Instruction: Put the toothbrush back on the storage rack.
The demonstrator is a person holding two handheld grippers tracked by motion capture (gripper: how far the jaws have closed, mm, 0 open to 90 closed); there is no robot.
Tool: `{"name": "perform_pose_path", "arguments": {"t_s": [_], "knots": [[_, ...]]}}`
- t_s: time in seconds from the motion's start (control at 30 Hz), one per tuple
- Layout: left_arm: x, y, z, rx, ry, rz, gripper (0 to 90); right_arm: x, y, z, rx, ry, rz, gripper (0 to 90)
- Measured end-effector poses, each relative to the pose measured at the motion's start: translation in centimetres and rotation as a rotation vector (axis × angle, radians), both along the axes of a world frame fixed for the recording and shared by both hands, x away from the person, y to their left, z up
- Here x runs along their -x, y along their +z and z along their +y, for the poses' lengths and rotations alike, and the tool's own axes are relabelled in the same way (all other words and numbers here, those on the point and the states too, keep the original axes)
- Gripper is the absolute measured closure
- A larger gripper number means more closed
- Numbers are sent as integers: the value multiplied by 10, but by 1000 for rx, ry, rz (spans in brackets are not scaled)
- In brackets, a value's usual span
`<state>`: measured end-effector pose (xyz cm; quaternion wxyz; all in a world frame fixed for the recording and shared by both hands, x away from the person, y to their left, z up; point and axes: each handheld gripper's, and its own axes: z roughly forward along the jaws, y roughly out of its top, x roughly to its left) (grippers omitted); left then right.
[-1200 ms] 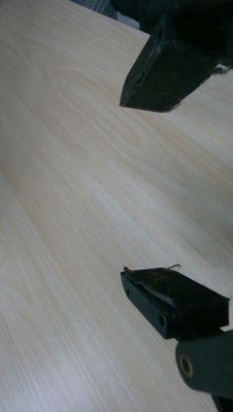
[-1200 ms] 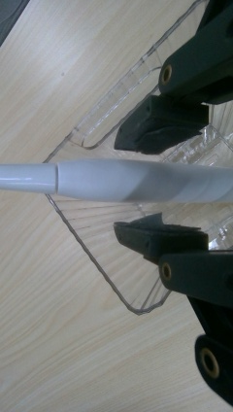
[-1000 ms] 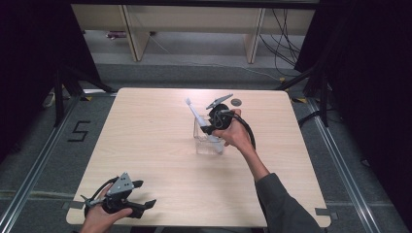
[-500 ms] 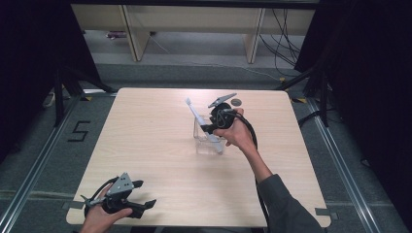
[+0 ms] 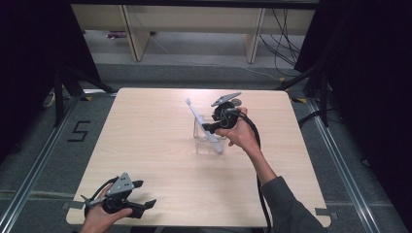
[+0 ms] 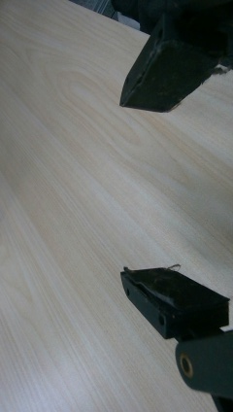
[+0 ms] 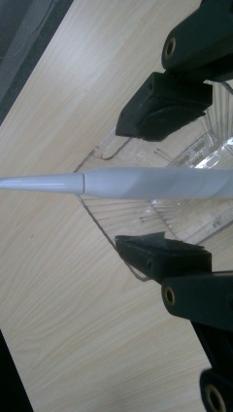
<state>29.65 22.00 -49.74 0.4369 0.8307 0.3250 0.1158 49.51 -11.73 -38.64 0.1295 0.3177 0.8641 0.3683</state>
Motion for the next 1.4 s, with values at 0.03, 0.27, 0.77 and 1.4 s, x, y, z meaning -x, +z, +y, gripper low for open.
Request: {"name": "perform_pose_path", "arguments": {"t_s": [0.03, 0.27, 0.77, 1.4], "knots": [[0, 0, 0, 2, 1, 0, 157, 1, 0, 0, -20, -2, -5, 419], [0, -1, -1, 16, 3, -4, 157, 7, 8, -8, -30, -6, -26, 394], [1, -1, -1, 13, 11, 3, 157, 21, 13, -29, -69, -16, -42, 378], [2, 0, -1, 23, 13, 9, 157, 37, 12, -49, -118, -26, -84, 354]]}}
